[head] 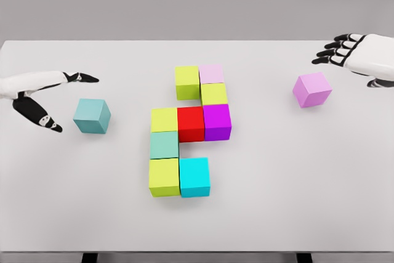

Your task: Assemble the squares on the desktop into the number 2

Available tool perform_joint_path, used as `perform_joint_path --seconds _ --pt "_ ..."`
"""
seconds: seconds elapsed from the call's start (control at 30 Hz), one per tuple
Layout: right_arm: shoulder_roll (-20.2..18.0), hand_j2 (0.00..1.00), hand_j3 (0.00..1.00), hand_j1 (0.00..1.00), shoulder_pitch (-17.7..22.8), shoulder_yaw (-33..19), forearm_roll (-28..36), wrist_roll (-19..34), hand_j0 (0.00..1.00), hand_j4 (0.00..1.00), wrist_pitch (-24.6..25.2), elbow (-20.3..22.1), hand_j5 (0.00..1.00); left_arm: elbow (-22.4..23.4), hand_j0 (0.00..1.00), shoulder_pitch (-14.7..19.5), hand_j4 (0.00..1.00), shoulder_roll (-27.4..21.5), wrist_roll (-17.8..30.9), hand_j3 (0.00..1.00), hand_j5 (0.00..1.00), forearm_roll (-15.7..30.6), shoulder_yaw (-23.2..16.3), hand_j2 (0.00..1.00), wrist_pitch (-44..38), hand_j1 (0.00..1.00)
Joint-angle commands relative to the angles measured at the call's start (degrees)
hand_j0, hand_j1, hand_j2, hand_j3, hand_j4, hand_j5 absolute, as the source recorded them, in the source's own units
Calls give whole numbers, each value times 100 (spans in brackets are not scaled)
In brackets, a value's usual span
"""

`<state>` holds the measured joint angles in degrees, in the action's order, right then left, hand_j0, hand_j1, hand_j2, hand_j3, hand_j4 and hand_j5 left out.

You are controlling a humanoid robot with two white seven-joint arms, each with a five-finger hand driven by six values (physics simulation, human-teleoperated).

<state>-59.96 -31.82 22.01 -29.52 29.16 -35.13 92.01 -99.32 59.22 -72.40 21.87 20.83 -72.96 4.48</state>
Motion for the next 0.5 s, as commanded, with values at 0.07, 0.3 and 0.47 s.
perform_joint_path --seconds 0.07,0.3,0.47 --pt "2 100 100 100 -9 5 51 -33 100 100 13 54 100 -52 100 -69 100 112 -271 100 100 9 1 100 -325 100" --pt "-77 100 100 100 -184 251 464 584 100 100 13 -262 100 -35 100 -262 100 455 -877 100 100 -237 -8 100 -1080 100" --pt "125 100 100 100 -352 752 473 584 100 100 13 -262 100 -35 100 -473 100 578 -1018 100 100 -457 -8 100 -1107 100"
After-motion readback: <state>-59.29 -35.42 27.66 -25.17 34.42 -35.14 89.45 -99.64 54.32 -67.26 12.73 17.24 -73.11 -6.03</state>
